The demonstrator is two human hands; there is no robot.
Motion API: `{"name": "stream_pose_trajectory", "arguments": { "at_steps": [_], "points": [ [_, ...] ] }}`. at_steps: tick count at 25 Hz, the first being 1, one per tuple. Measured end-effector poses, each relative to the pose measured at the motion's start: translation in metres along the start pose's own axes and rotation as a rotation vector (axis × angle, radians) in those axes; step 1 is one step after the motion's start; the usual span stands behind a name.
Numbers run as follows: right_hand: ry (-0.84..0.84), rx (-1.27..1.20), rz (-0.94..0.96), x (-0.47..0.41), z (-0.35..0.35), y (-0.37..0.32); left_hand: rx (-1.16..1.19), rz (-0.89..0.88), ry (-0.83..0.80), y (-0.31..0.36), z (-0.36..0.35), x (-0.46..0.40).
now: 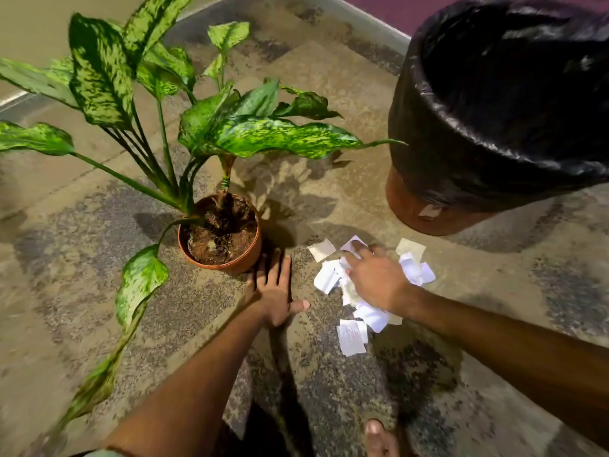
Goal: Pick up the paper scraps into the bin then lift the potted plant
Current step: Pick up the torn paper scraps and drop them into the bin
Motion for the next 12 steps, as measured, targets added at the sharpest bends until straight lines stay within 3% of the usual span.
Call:
{"name": "stream_pose_trajectory", "arguments": {
  "at_steps": [3, 5, 7, 10, 12],
  "points": [
    [-0.112, -0.262, 0.008, 0.025, -0.002, -0.002, 0.000, 0.055, -0.026, 0.008, 0.003, -0.005],
    [-0.071, -0.431, -0.068, 0.024, 0.009, 0.019, -0.008, 0.083, 0.024, 0.016, 0.015, -0.010],
    [-0.034, -0.480, -0.172, 0.020, 0.013, 0.051, -0.053, 0.052, 0.090, 0.029, 0.029, -0.018],
    [-0.186, -0.458, -0.322, 0.019, -0.009, 0.100, -0.144, -0.056, 0.028, 0.054, 0.033, -0.035],
    [-0.283, -0.379, -0.292, 0.022, -0.023, 0.110, -0.146, -0.086, 0.003, 0.064, 0.031, -0.038]
  ]
}}
Point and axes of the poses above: each hand's wrist, its own x-axis away from the middle knuckle, its own z-axis out of the back of the hand, y = z × x, the point moved 7 cm from there along -x, towards the middle knuckle, and after that the axes turned 12 degrees about -z, right-handed, at the moved point
